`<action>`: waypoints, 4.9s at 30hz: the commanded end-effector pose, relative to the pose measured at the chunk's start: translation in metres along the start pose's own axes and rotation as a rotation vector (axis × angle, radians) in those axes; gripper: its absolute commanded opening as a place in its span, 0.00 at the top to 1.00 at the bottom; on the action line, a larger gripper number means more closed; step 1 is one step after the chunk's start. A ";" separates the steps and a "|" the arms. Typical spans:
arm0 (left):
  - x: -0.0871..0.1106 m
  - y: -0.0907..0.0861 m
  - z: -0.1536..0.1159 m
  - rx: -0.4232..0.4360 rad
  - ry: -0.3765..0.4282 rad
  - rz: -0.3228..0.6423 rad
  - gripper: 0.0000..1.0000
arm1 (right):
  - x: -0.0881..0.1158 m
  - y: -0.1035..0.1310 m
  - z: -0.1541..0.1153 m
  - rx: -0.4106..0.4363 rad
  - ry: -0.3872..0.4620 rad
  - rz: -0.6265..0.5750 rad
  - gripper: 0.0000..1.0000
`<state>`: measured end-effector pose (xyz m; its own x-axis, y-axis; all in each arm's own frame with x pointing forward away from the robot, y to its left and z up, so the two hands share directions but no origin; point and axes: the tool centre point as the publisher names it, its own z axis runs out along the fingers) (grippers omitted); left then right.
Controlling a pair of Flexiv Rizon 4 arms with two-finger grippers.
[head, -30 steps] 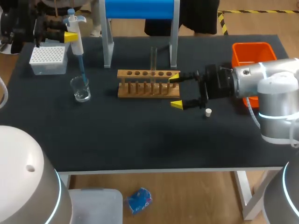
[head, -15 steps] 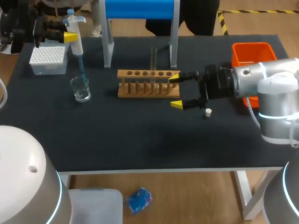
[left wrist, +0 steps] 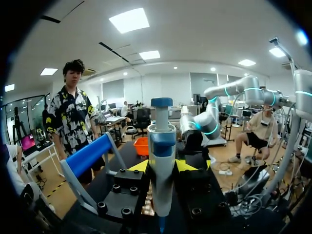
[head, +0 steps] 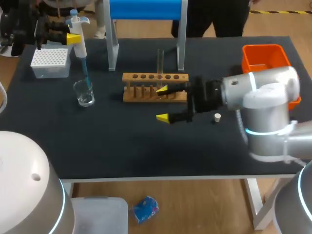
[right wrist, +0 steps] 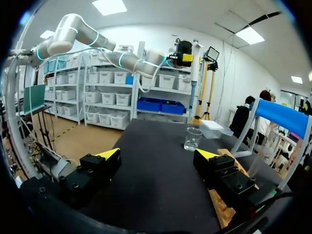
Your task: Invert the test tube, pick up the pipette, mount the tip to pipette, aspirate from beaker and dispense into the tube, eject the tip, return the pipette, and cap with the stopper.
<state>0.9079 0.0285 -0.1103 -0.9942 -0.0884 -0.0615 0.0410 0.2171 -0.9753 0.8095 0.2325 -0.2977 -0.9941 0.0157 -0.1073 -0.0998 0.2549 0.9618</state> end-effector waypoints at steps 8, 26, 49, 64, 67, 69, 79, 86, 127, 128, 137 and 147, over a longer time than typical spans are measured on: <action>0.000 0.000 0.000 0.001 -0.001 0.001 1.00 | -0.030 0.007 0.152 -0.035 -0.034 0.036 0.00; 0.000 0.000 0.000 0.001 -0.001 0.001 1.00 | -0.047 0.014 0.206 0.018 -0.071 0.047 0.00; 0.000 0.000 0.000 0.001 -0.001 0.001 1.00 | -0.055 -0.004 0.174 -0.003 -0.061 0.032 0.00; 0.000 0.000 0.000 0.001 -0.001 0.001 1.00 | -0.063 -0.011 0.156 -0.010 -0.057 0.020 0.00; 0.000 0.000 0.000 0.001 -0.001 0.001 1.00 | -0.065 -0.010 0.156 -0.027 -0.060 0.024 0.00; 0.000 0.000 0.000 0.001 -0.001 0.001 1.00 | -0.065 -0.010 0.156 -0.027 -0.060 0.024 0.00; 0.000 0.000 0.000 0.001 -0.001 0.001 1.00 | -0.065 -0.010 0.156 -0.027 -0.060 0.024 0.00; -0.002 0.002 0.000 0.001 0.001 0.001 1.00 | -0.065 -0.010 0.156 -0.027 -0.060 0.024 0.00; -0.031 0.054 -0.014 0.010 -0.003 -0.016 1.00 | -0.065 -0.010 0.156 -0.027 -0.060 0.024 0.00; -0.031 0.055 -0.015 0.010 -0.004 -0.017 1.00 | -0.065 -0.010 0.156 -0.027 -0.060 0.024 0.00; -0.030 0.055 -0.014 0.024 -0.014 -0.018 1.00 | -0.065 -0.010 0.156 -0.027 -0.060 0.024 0.00; -0.021 0.046 -0.007 0.023 0.003 -0.016 1.00 | -0.065 -0.010 0.156 -0.027 -0.060 0.024 0.00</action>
<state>0.9324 0.0498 -0.1546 -0.9952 -0.0875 -0.0444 0.0272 0.1893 -0.9815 0.8818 0.3792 -0.3398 -0.9922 0.0774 -0.0972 -0.0774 0.2273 0.9707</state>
